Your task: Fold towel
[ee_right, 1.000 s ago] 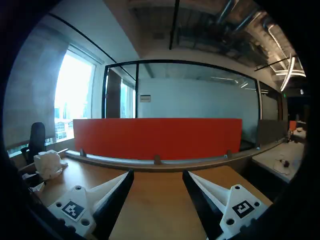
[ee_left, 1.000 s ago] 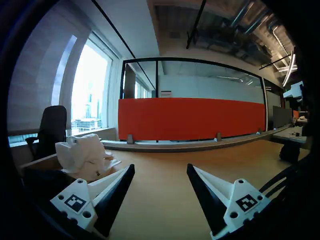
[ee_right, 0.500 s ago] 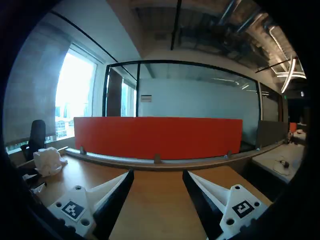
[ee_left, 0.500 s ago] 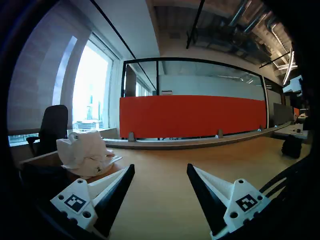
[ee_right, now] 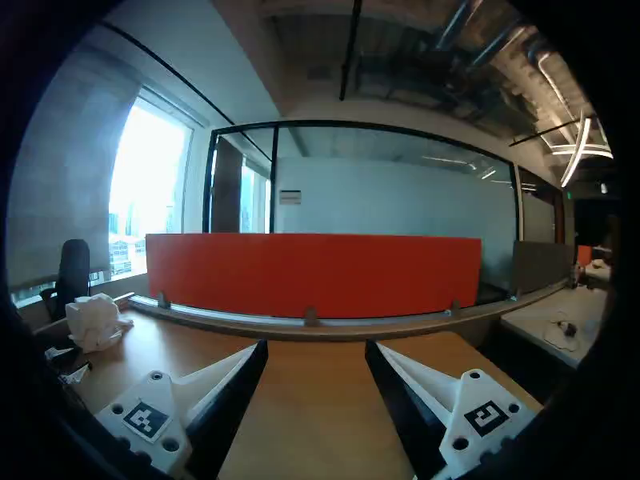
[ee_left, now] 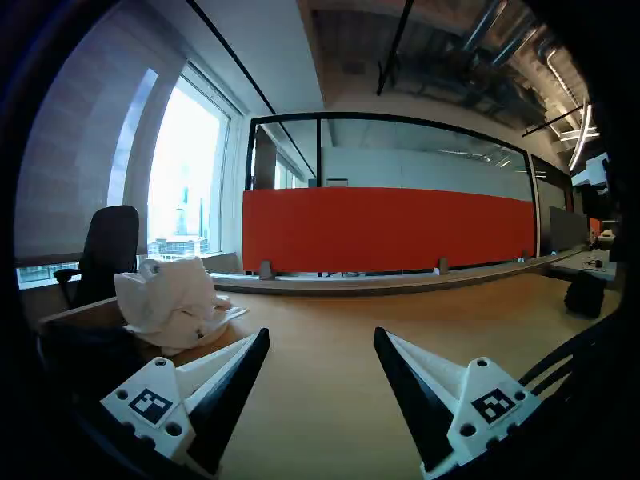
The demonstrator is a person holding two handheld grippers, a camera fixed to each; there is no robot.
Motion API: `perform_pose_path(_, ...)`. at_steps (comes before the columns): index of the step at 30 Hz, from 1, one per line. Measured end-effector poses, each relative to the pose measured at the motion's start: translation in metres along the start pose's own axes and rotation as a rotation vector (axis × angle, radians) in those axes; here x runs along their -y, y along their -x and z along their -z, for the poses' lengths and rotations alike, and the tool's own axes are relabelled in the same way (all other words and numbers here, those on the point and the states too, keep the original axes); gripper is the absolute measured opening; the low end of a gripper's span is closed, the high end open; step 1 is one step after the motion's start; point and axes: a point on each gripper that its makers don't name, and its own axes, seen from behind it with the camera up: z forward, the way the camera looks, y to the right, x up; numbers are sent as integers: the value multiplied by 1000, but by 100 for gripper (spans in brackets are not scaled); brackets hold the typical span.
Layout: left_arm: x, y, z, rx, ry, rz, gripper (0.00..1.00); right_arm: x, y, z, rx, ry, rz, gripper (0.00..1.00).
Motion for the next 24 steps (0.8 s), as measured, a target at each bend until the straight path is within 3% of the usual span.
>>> perform_pose_path(24, -3, 3, -3, 3, 9, -1, 97, -21, 6, 4, -13, 14, -10, 94)
